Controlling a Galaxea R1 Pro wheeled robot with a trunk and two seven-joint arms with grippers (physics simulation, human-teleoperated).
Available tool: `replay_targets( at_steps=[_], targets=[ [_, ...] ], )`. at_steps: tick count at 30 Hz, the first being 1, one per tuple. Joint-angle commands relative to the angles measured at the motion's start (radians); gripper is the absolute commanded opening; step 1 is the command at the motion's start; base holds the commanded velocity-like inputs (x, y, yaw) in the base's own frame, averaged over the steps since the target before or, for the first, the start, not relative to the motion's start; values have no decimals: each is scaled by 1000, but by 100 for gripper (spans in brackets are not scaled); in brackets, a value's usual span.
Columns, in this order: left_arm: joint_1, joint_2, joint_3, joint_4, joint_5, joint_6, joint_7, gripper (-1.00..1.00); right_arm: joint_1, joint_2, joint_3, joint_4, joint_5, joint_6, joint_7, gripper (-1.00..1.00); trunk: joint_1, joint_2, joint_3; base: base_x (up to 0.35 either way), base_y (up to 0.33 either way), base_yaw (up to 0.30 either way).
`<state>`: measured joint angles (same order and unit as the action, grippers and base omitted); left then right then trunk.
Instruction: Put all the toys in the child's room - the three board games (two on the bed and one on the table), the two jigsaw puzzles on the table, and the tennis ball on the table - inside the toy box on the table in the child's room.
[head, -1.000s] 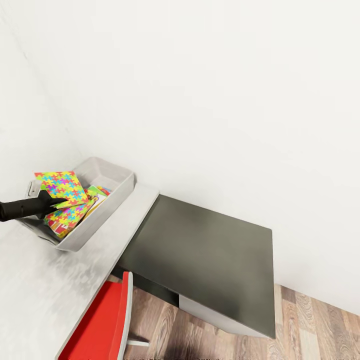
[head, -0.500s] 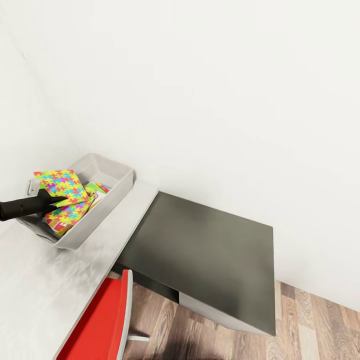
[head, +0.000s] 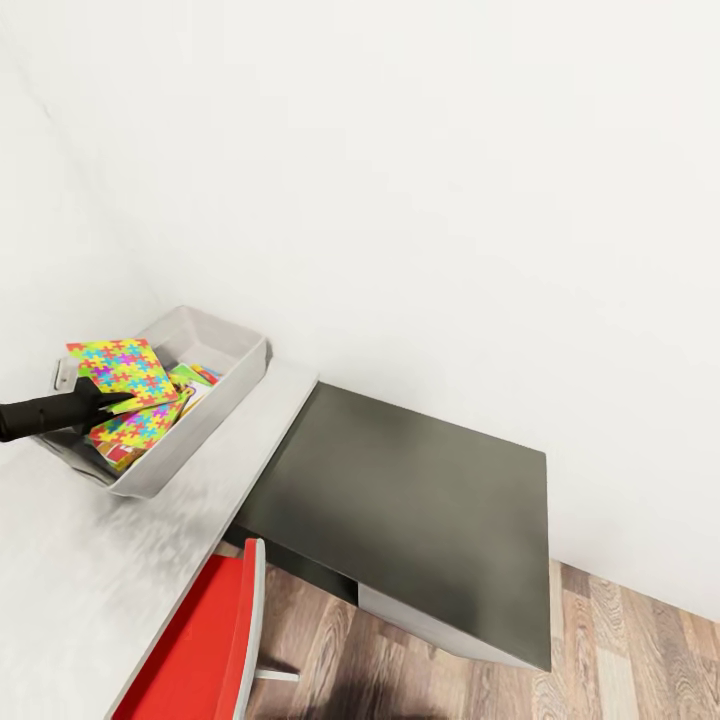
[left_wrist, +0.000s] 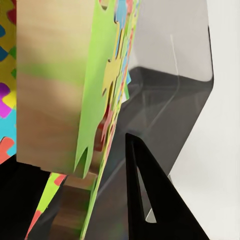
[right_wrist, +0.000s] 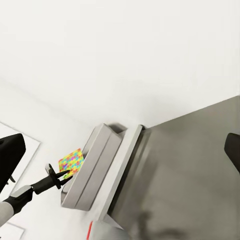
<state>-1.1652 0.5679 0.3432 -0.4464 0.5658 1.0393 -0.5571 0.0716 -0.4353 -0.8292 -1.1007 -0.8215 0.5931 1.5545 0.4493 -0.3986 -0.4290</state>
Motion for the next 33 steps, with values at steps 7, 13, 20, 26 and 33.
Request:
replay_targets(
  at_steps=[7,13,20,26,33],
  targets=[
    [-1,5,2,2,-46,-3,-11,-100,1,1,1,-1,-4,10,1,100,1,-1,3,0,0,0],
    [-1,6,2,2,-46,-2,-12,-100,1,0,1,-1,-4,11,1,100,1,-1,7,0,0,0],
    [-1,8,2,2,-46,-2,-13,100,1,0,1,-1,-4,10,1,100,1,-1,7,0,0,0],
    [-1,10,3,2,-45,3,-17,100,1,0,1,-1,-4,10,1,100,1,-1,7,0,0,0],
    [-1,14,11,1,-1,8,-19,100,1,0,1,-1,-4,10,1,100,1,-1,7,0,0,0]
  ],
)
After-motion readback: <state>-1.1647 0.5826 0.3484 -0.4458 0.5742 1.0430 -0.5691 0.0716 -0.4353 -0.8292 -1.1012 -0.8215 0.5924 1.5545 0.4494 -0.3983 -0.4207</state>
